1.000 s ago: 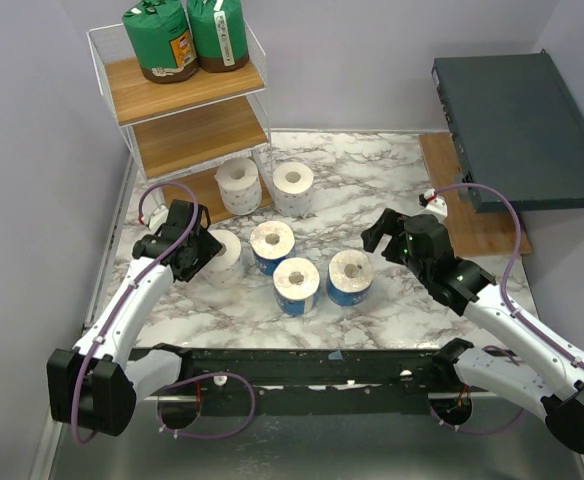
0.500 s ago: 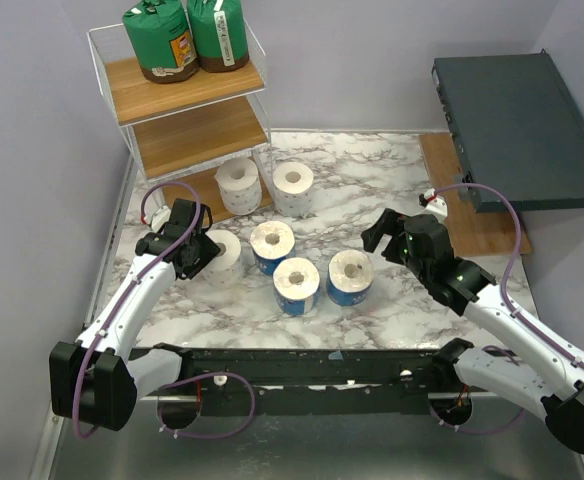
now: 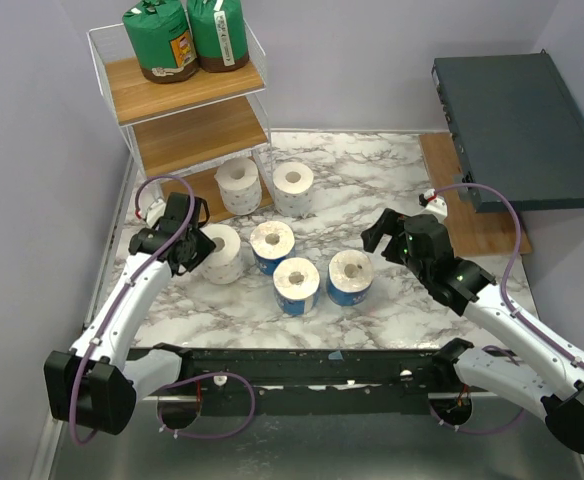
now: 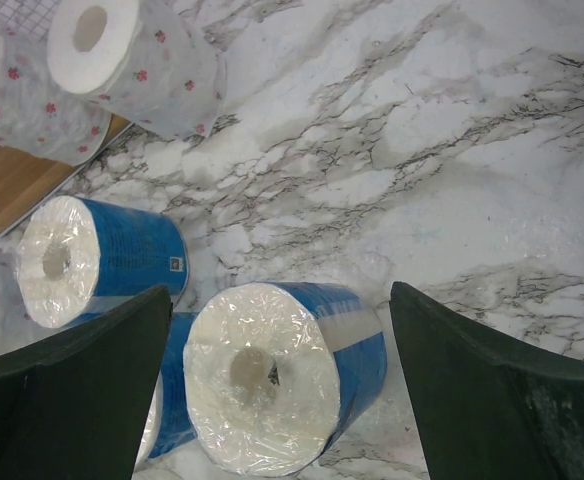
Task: Place and organize the paper towels onto the shelf
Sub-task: Pick up the paper towel from the center of the board, then place the paper towel on the shelf.
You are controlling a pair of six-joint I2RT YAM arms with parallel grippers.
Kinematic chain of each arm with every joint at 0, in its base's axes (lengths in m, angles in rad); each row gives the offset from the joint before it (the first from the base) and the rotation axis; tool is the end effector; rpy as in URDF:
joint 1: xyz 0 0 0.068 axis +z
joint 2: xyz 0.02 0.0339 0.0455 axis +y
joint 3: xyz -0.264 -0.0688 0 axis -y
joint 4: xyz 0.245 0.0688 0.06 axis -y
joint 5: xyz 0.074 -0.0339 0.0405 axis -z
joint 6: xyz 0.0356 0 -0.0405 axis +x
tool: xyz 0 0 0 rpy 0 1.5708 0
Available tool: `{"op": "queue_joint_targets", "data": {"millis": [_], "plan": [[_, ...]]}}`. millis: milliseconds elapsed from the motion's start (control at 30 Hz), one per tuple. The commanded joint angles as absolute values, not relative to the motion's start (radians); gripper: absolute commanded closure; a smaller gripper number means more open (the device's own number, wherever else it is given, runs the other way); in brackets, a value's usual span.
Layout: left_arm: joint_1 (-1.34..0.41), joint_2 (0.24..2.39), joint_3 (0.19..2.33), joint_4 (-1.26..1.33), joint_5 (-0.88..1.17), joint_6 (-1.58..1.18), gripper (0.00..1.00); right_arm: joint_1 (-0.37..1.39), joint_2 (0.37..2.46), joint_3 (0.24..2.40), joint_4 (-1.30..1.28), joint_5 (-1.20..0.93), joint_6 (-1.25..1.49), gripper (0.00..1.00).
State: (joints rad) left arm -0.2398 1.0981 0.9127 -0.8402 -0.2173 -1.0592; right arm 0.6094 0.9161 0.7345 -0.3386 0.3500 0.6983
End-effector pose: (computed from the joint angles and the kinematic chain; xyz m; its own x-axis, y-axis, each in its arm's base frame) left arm 0.2039 -0.0420 0.2694 -0.5141 -0.7508 -0.4146 -0.6638 0.6545 -0.3619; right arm 0.1745 0.1069 0.2843 -0.5010 0.3868 -0.7742 0.0371 0.9033 0.4273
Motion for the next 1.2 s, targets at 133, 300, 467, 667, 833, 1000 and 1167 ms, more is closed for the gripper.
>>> {"op": "queue_joint_targets", "data": {"millis": [133, 300, 467, 667, 833, 1000, 1167], "plan": [[-0.207, 1.074, 1.029, -0.867, -0.269, -1.2, 0.85, 0.61, 0.9, 0.724, -0.35, 0.341, 0.688, 0.07], [-0.201, 1.07, 1.013, -0.838, -0.316, -1.391, 0.92, 0.611, 0.893, 0.714, -0.35, 0.333, 0.695, 0.07], [-0.201, 1.085, 1.021, -0.831, -0.35, -1.536, 1.0, 0.609, 0.876, 0.711, -0.356, 0.327, 0.693, 0.07], [-0.201, 1.118, 1.052, -0.857, -0.405, -1.687, 1.0, 0.611, 0.869, 0.707, -0.36, 0.319, 0.692, 0.07], [-0.203, 1.199, 1.127, -0.927, -0.461, -1.749, 1.0, 0.611, 0.872, 0.703, -0.36, 0.308, 0.691, 0.07], [-0.209, 1.236, 1.124, -0.884, -0.53, -1.788, 1.0, 0.611, 0.871, 0.69, -0.354, 0.295, 0.694, 0.07], [-0.209, 1.3, 1.131, -0.855, -0.542, -1.817, 1.0, 0.61, 0.869, 0.686, -0.354, 0.292, 0.696, 0.07]]}}
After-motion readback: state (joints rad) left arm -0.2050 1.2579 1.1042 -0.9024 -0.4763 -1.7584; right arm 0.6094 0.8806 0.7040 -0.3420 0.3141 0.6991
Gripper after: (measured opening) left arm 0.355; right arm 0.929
